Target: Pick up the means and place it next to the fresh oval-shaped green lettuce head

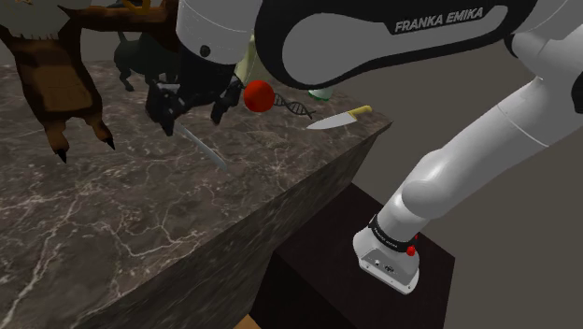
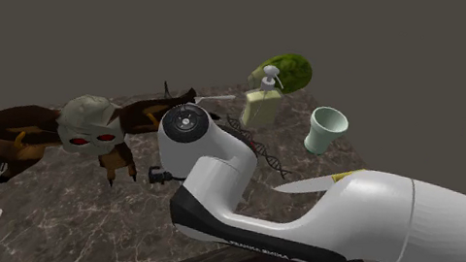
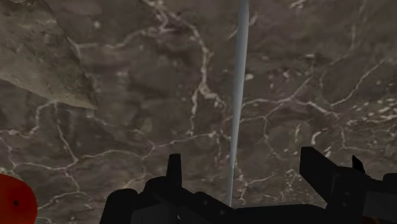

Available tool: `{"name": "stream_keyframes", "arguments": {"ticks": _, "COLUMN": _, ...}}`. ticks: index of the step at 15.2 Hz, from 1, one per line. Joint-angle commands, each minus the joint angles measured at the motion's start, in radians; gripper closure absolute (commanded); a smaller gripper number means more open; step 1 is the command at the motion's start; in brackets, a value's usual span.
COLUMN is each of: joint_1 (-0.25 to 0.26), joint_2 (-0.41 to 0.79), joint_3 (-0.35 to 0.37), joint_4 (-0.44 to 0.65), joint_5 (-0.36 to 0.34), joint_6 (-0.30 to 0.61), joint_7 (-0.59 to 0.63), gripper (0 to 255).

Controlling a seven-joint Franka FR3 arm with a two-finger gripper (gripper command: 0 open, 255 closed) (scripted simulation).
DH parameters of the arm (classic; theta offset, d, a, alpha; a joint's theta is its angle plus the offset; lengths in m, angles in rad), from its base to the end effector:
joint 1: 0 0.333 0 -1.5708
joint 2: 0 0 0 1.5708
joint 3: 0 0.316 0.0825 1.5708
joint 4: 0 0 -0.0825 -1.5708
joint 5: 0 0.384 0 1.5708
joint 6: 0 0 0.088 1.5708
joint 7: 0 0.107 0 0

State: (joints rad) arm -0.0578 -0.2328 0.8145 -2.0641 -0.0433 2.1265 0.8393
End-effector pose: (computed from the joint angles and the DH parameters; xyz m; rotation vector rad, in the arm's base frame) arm 0.3698 0.3811 0.5238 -3.0924 0.0905 -0.4725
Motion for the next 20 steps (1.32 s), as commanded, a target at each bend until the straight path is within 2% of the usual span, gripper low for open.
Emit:
{"name": "stream_keyframes", "arguments": {"ticks": 1, "joint_1": -0.006, "joint_2": 0.017, "joint_3": 0.008, "joint_4": -0.016, "joint_5": -0.015, "joint_6": 0.028, "joint_7": 0.011, "gripper": 0}}
{"name": "stream_keyframes", "arguments": {"ticks": 9, "joint_1": -0.006, "joint_2": 0.022, "joint_3": 0.009, "joint_4": -0.020, "joint_5": -0.019, "joint_6": 0.036, "joint_7": 0.014, "gripper": 0}}
{"name": "stream_keyframes", "arguments": {"ticks": 10, "joint_1": -0.006, "joint_2": 0.020, "joint_3": 0.008, "joint_4": -0.022, "joint_5": -0.017, "joint_6": 0.037, "joint_7": 0.013, "gripper": 255}}
{"name": "stream_keyframes", "arguments": {"ticks": 20, "joint_1": -0.005, "joint_2": 0.018, "joint_3": 0.006, "joint_4": -0.009, "joint_5": -0.016, "joint_6": 0.023, "joint_7": 0.009, "gripper": 255}}
